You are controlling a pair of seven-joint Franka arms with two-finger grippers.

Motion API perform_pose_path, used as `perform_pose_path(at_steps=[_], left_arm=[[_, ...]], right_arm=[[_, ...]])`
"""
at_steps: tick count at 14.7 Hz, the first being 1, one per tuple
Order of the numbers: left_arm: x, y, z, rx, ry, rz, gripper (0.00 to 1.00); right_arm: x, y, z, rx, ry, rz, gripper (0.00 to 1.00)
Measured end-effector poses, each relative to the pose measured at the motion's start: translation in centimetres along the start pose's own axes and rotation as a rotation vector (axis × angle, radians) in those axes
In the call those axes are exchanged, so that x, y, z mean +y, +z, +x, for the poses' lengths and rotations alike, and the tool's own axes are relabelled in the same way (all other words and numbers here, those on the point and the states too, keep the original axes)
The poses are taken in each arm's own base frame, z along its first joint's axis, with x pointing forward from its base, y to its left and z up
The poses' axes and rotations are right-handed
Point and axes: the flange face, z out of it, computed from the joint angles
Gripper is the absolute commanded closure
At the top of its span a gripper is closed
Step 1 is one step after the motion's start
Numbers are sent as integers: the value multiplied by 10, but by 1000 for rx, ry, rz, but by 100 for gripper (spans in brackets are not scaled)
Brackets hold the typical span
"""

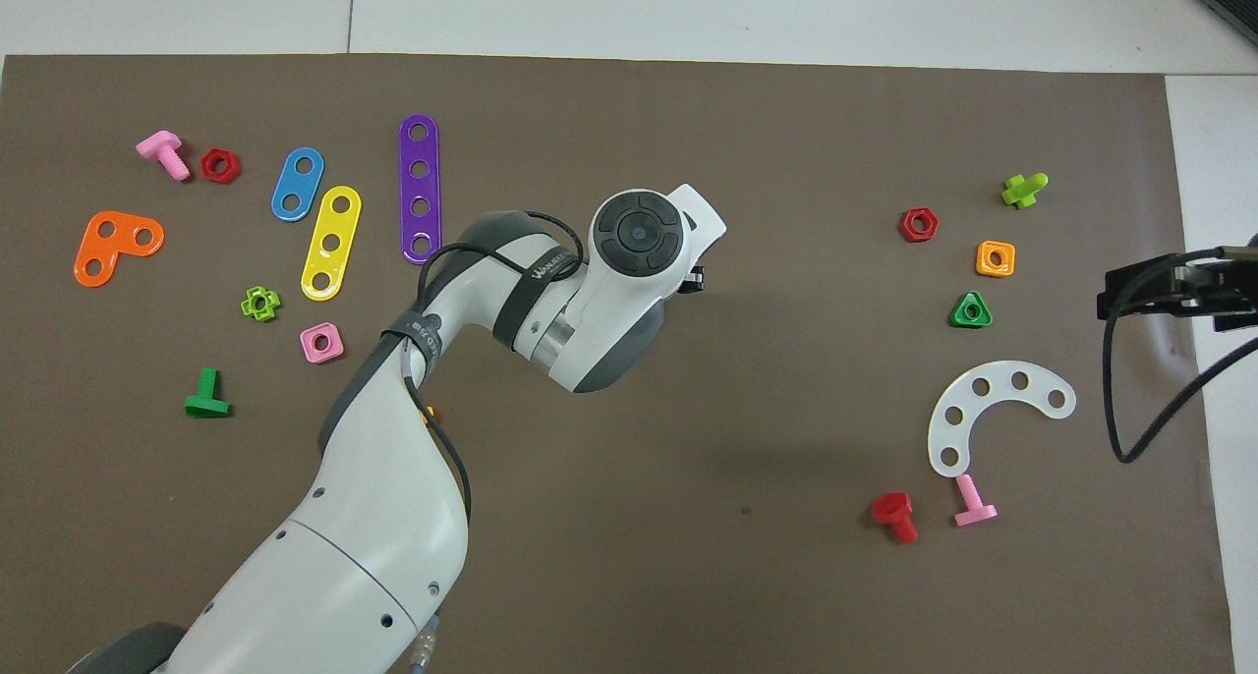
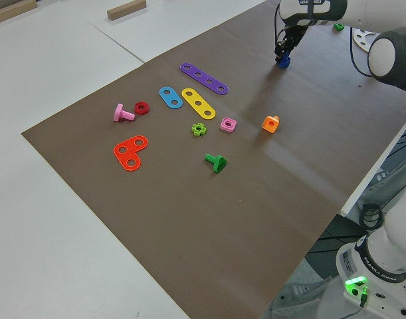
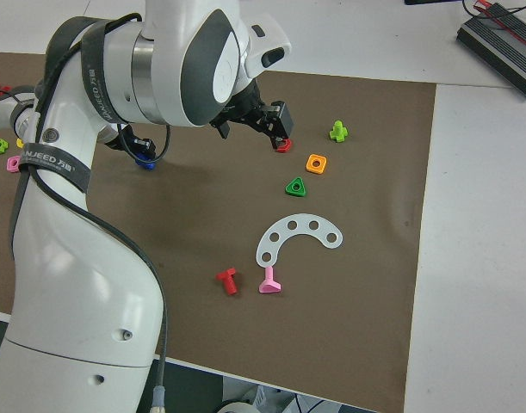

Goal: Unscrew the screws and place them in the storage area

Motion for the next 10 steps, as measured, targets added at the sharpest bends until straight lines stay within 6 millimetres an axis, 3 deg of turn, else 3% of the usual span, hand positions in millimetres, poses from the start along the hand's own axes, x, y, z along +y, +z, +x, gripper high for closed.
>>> perform_pose_path(at_steps=[4, 10], left_arm=[[-1, -3, -1, -27, -2, 19, 79], [1, -27, 8, -41, -15, 22, 78]], right_arm=[[0, 0, 0, 1, -1, 0, 0], [0, 0, -1, 0, -2, 0, 0]])
